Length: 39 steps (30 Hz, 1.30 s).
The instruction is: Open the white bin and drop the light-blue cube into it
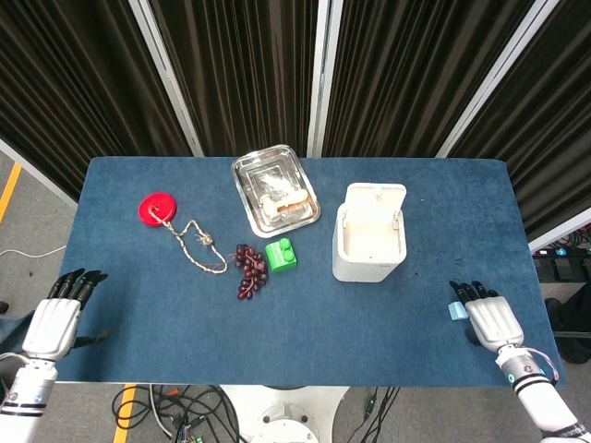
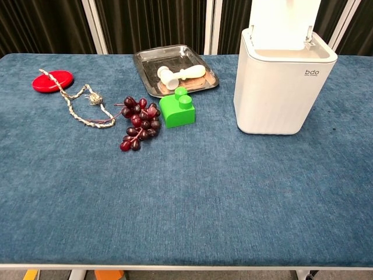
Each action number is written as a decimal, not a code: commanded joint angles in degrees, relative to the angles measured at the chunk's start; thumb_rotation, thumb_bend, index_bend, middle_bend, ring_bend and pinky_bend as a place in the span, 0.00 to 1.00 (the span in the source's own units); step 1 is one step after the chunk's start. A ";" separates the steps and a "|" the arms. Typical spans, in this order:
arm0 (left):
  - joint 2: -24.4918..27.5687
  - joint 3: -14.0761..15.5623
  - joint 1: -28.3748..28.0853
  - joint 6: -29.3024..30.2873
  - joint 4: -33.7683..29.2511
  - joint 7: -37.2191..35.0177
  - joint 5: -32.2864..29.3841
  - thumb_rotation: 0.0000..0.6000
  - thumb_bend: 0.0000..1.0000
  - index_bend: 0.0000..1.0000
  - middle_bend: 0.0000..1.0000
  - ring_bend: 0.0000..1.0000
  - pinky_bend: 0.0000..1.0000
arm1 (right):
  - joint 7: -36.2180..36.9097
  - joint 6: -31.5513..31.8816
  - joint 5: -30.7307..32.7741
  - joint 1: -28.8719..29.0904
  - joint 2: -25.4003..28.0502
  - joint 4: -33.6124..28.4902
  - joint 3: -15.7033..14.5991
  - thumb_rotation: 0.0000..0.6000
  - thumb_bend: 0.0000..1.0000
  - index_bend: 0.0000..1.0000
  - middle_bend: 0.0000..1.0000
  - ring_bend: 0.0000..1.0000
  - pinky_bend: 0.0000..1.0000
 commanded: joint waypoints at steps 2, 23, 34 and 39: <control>0.11 0.04 0.16 0.12 0.01 0.05 -0.15 1.00 0.05 0.17 0.13 0.07 0.11 | 0.22 0.47 -0.50 0.06 -1.85 1.78 0.11 1.00 0.21 0.13 0.22 0.20 0.38; 0.11 0.04 0.59 0.58 0.23 -0.38 -0.31 1.00 0.05 0.17 0.13 0.07 0.12 | 14.23 25.00 -18.59 -3.71 3.38 -4.86 7.12 1.00 0.34 0.80 0.69 0.66 0.79; -0.40 -0.16 0.54 0.61 0.68 -0.55 -0.43 1.00 0.05 0.17 0.13 0.07 0.12 | 6.03 16.24 -13.35 6.23 -1.02 -9.70 14.49 1.00 0.23 0.26 0.29 0.23 0.28; -0.58 -0.12 0.70 0.55 1.43 -1.18 -0.70 1.00 0.05 0.17 0.13 0.07 0.12 | 3.91 16.91 -12.31 9.73 -9.01 -7.53 16.95 1.00 0.10 0.00 0.00 0.00 0.00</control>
